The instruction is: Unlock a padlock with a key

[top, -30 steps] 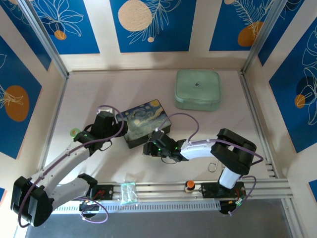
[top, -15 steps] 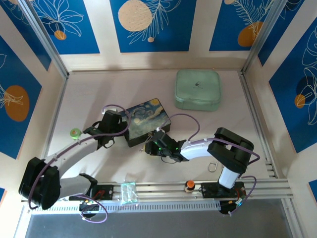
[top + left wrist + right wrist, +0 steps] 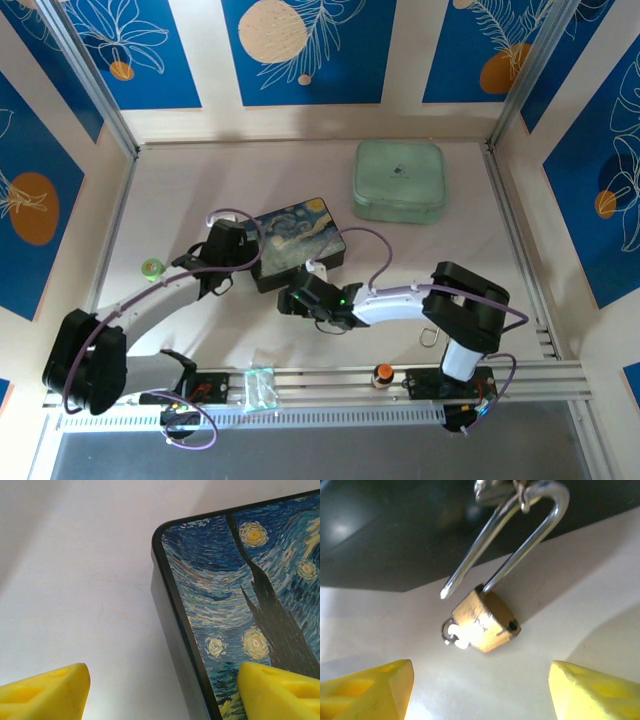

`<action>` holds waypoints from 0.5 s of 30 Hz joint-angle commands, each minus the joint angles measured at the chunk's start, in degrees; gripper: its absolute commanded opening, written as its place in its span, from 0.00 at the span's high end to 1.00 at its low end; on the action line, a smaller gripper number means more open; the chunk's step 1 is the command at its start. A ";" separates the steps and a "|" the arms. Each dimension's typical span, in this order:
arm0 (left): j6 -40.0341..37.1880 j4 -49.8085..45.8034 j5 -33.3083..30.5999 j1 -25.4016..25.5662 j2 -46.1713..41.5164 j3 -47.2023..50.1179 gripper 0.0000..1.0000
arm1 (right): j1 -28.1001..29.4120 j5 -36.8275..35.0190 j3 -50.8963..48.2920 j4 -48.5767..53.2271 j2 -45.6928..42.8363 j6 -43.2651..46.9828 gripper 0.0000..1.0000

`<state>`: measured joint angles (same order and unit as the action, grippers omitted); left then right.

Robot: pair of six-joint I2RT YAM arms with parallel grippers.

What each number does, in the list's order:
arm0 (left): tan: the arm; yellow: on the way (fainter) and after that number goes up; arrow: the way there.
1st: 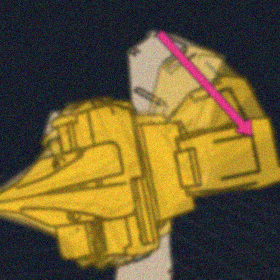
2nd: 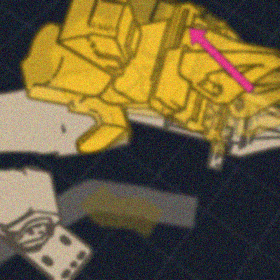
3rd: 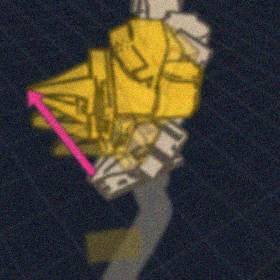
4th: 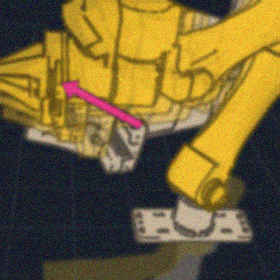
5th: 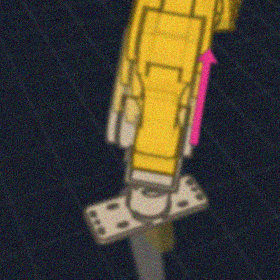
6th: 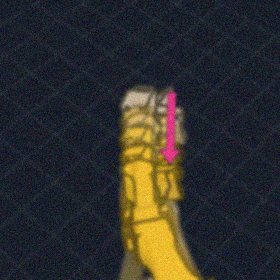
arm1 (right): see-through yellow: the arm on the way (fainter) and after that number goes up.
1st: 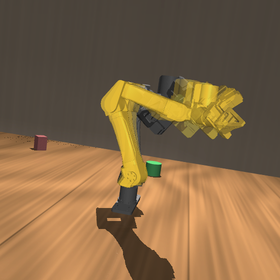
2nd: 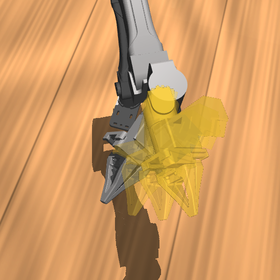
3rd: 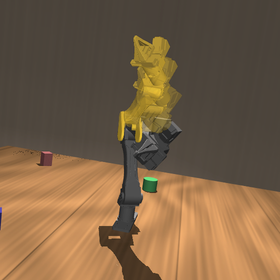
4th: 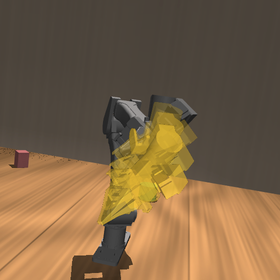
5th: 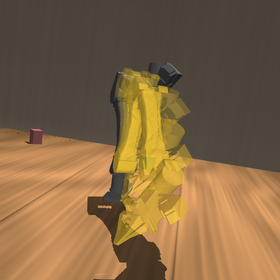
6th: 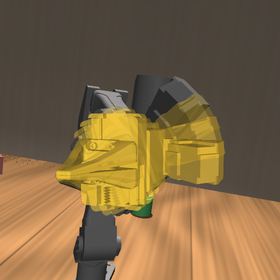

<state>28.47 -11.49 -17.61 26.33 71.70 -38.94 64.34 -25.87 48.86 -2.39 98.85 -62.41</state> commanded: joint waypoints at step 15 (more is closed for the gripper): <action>-2.19 2.88 0.52 -1.89 2.00 1.43 0.23 | -1.15 -8.66 8.29 8.31 10.33 3.61 0.43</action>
<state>27.90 -8.32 -17.39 25.52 72.62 -38.52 64.03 -33.52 58.08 4.14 106.37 -59.18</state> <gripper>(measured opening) 0.772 0.573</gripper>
